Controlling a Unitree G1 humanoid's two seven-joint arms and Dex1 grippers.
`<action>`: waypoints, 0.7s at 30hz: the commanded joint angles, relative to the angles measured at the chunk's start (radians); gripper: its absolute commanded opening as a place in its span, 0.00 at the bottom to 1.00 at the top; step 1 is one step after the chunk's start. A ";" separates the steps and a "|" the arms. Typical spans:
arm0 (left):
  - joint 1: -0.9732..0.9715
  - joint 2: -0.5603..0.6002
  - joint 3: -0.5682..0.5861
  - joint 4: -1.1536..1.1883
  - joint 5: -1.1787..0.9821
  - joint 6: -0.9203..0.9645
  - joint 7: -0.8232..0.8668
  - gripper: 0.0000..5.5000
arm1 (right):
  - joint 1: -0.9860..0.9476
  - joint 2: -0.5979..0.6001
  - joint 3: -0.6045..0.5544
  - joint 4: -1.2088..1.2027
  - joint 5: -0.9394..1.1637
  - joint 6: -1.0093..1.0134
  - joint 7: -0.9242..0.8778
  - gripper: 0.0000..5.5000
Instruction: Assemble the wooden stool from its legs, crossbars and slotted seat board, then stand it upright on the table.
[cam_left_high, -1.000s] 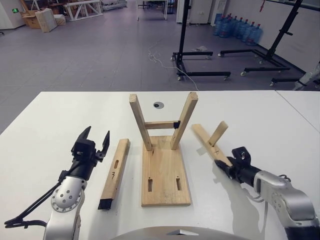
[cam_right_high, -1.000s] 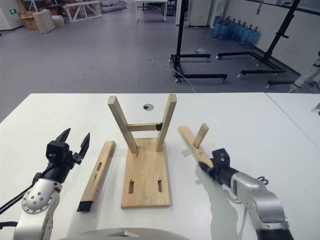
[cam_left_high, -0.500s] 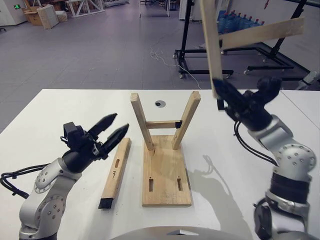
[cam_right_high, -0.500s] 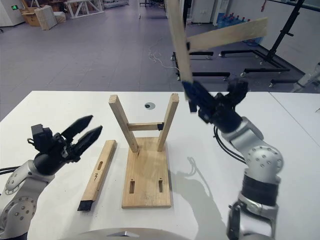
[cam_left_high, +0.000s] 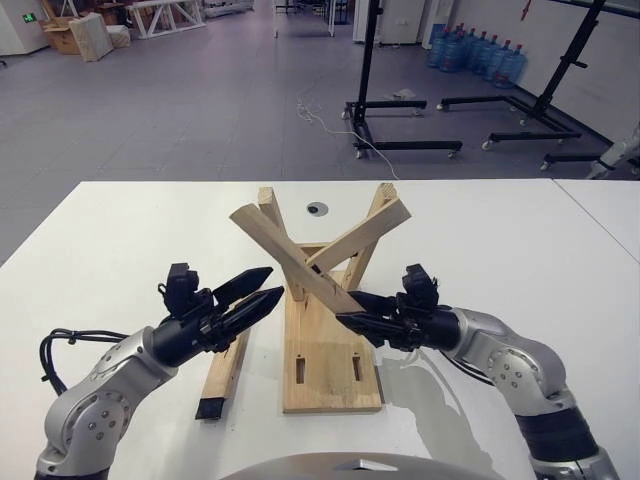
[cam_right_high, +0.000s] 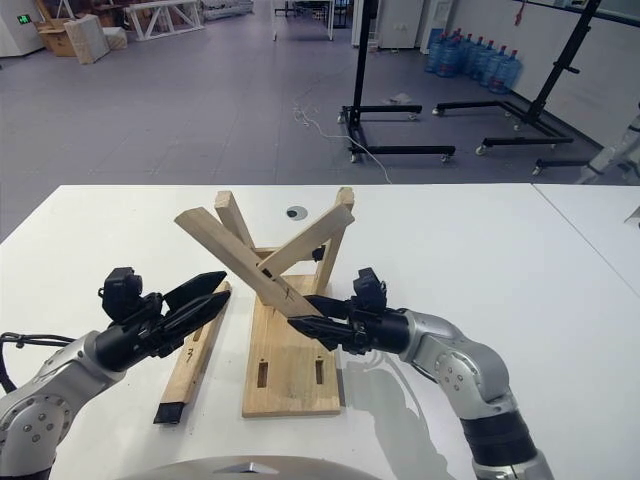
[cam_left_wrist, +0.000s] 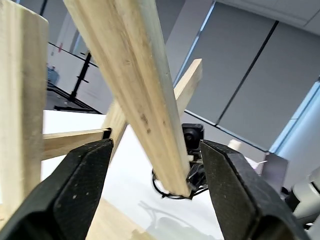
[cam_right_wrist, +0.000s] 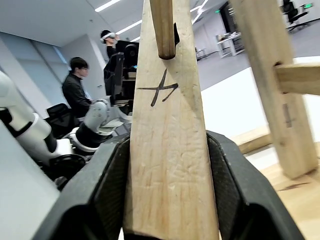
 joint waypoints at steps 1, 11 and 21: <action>-0.042 -0.021 -0.026 0.029 0.029 0.003 0.016 0.57 | -0.038 -0.014 0.039 0.024 -0.008 0.036 0.047 0.37; -0.034 -0.056 -0.027 0.000 0.036 -0.030 -0.011 0.50 | -0.066 0.003 0.077 0.108 -0.073 0.010 0.097 0.37; -0.028 -0.100 -0.014 -0.001 -0.018 -0.052 -0.079 0.40 | -0.136 0.018 0.072 0.213 -0.188 -0.147 0.127 0.37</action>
